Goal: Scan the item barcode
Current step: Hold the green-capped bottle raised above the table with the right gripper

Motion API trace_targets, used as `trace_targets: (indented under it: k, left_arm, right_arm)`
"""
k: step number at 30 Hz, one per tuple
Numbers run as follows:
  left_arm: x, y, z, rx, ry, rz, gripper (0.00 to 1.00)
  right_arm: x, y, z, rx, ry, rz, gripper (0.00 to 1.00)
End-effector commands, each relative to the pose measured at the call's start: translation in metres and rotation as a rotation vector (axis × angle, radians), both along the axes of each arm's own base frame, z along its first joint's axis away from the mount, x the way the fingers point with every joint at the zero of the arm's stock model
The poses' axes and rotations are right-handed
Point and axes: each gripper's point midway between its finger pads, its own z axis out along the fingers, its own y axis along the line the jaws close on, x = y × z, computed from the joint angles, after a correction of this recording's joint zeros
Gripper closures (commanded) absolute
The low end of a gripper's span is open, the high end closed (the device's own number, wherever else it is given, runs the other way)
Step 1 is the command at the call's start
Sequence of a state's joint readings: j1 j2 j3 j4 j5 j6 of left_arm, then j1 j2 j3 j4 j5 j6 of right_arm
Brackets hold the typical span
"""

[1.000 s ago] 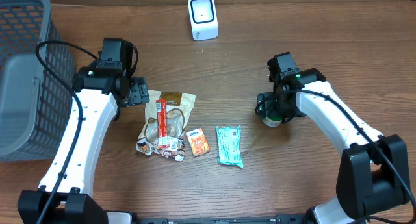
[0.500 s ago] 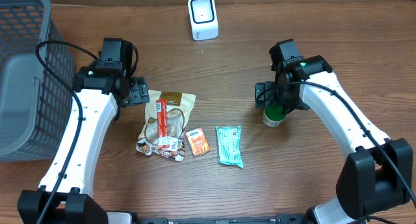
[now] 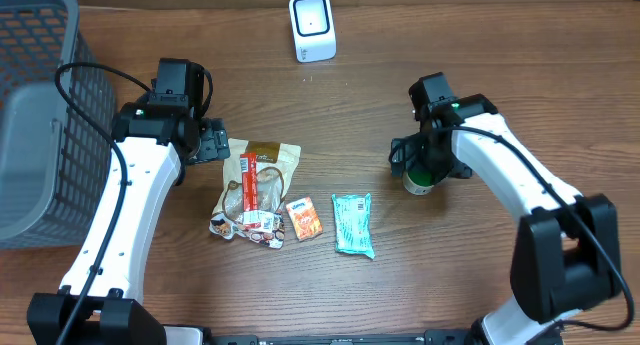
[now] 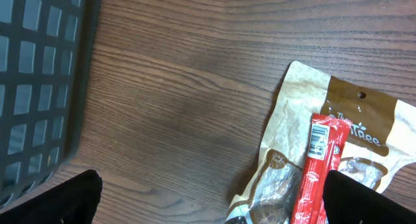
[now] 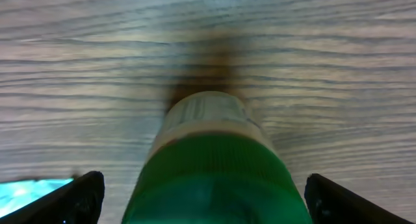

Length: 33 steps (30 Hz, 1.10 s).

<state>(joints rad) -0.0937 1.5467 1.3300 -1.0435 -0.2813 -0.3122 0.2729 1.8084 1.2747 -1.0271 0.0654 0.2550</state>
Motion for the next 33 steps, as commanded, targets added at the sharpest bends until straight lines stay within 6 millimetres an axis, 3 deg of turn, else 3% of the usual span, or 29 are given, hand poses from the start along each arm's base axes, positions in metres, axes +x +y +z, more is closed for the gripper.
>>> trace_targets:
  k: [1,31,33]
  left_arm:
    - [0.001,0.002,0.000,0.010,0.001,0.004,0.00]
    - [0.001,0.002,0.000,0.010,0.001,0.003,0.00]
    - [0.001,0.002,0.000,0.010,0.001,0.004,0.00]
  right_arm:
    - [0.002,-0.007,-0.007,-0.032,0.002,-0.015,0.01]
    - [0.000,-0.006,-0.029,-0.019,-0.014,-0.012,0.00]
    - [-0.001,-0.007,-0.030,-0.021,-0.008,-0.012,0.06]
